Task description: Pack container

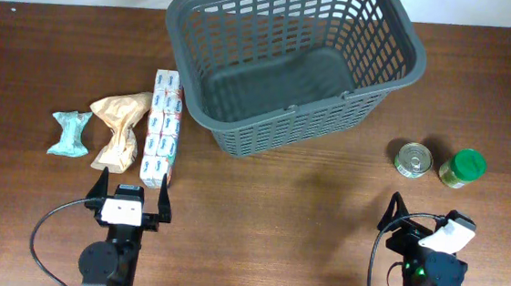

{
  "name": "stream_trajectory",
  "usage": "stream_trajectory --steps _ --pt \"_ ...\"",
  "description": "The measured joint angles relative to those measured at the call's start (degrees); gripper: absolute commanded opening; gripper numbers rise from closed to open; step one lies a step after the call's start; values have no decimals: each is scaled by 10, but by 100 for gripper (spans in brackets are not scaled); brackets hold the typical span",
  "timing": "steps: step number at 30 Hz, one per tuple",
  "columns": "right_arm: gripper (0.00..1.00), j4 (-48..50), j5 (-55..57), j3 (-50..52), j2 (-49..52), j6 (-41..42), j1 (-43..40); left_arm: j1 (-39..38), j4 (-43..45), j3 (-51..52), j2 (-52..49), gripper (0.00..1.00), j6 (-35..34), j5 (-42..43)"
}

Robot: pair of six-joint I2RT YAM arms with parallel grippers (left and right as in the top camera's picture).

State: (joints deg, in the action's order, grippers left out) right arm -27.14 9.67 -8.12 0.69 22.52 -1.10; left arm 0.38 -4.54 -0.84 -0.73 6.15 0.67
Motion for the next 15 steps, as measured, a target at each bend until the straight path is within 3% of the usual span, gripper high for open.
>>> stream_trajectory --steps 7,10,12,15 --pt "99 2 -137 0 0 37 0 0 2 0 -30 99 -37 51" --pt "99 -1 -178 -11 3 60 0 0 -58 -40 -43 99 -43 107" --pt "99 -5 -196 -46 19 58 0 0 -119 -113 -64 99 -45 112" --pt "99 -42 -212 -182 98 38 0 0 -242 -293 -135 99 -37 105"
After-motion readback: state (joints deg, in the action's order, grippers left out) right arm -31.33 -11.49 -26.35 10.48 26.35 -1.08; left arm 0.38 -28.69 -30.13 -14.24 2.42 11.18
